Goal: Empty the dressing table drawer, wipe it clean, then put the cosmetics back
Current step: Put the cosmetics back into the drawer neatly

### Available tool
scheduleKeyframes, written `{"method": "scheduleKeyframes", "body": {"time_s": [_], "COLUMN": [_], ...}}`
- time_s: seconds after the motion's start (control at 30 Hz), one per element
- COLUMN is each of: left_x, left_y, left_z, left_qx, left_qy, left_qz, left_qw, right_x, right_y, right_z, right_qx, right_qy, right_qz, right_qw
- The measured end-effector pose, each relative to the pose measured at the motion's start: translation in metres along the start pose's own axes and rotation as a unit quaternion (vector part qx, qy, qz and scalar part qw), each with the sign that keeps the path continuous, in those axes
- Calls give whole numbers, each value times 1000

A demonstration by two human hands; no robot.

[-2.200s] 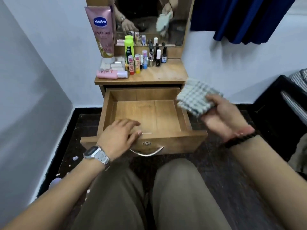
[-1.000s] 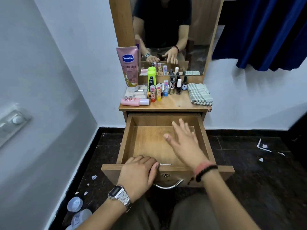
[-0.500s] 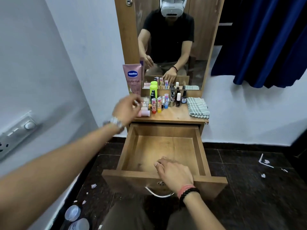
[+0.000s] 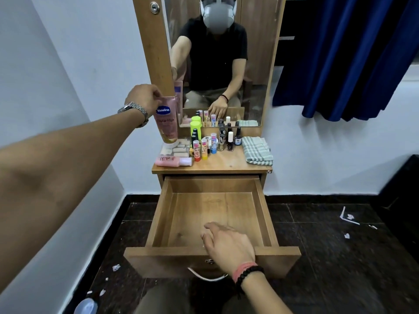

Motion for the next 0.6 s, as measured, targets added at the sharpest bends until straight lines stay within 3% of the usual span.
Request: {"method": "scheduleKeyframes", "body": {"time_s": [0.13, 0.33, 0.5, 0.6], "left_x": [-19, -107, -128, -102], "left_y": [-12, -41, -114, -163], "left_z": [-4, 10, 33, 35], "left_qx": [16, 127, 228, 239], "left_qy": [-16, -92, -140, -173], "left_qz": [23, 129, 86, 37], "left_qw": [999, 979, 960, 955], "right_x": [0, -8, -15, -19], "right_y": [0, -4, -6, -9], "right_z": [0, 1, 2, 0], "right_qx": [3, 36, 63, 46], "right_qy": [5, 38, 128, 162], "right_qz": [7, 34, 42, 24], "right_qw": [1000, 998, 989, 985]}}
Point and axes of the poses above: each hand's wrist, its own y-axis towards the middle knuckle, its own x-axis out of the palm, z = x × y, the point moved 5 cm from there along y, towards the middle knuckle, and after that the axes turned 4 degrees about y, right-handed, at the moved point
